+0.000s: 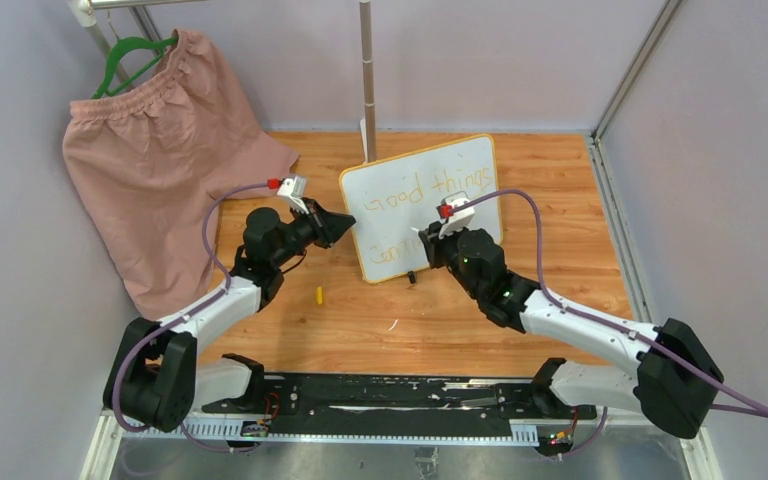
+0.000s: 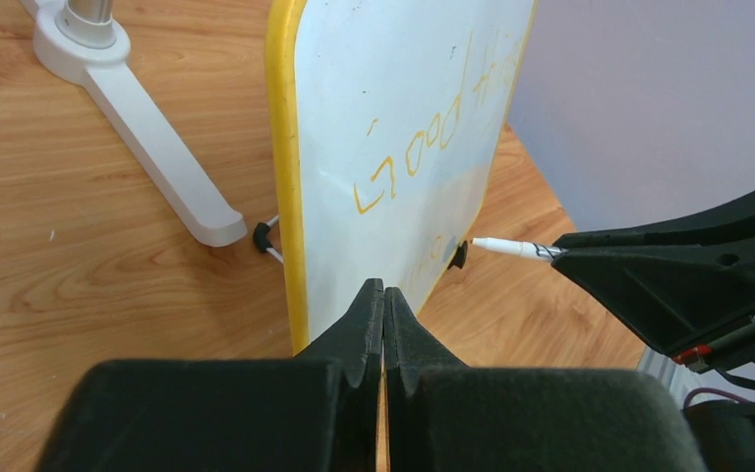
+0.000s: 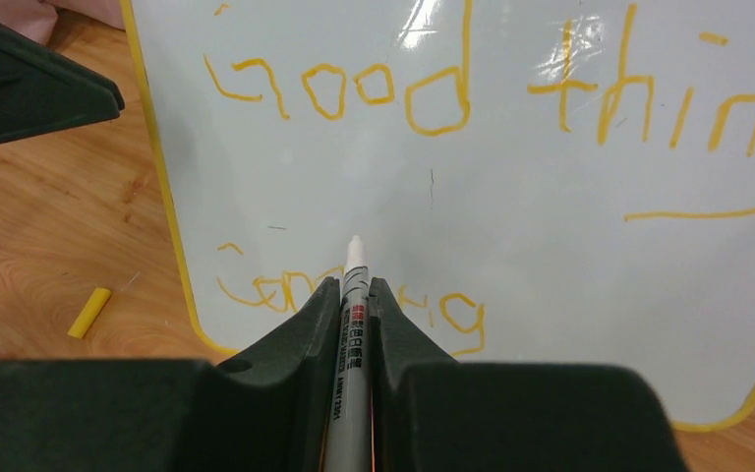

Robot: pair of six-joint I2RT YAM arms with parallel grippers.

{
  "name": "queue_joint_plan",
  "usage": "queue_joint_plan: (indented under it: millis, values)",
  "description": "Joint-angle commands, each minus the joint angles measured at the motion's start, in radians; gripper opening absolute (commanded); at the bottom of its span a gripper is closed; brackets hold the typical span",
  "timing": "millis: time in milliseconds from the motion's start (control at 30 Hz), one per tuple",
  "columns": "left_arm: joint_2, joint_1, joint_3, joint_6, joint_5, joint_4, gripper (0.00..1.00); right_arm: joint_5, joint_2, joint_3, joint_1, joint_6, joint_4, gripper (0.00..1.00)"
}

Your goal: Write a sentence on the whiteboard

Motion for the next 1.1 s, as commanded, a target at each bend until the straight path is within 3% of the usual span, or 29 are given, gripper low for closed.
queue_joint_plan:
  millis: [0, 267, 1067]
  values:
    - [-0.027, 0.01, -0.009, 0.009, -0.018, 0.011, 0.0, -0.023, 0.055, 0.061, 0.013, -0.034, 0.057, 0.0]
    - [-0.032, 0.01, -0.009, 0.012, -0.019, 0.006, 0.0, 0.011, 0.137, 0.095, 0.013, -0.057, 0.044, 0.0]
    - [-0.024, 0.01, -0.005, 0.011, -0.01, 0.007, 0.0, 0.056, 0.183, 0.102, 0.012, -0.031, 0.012, 0.0]
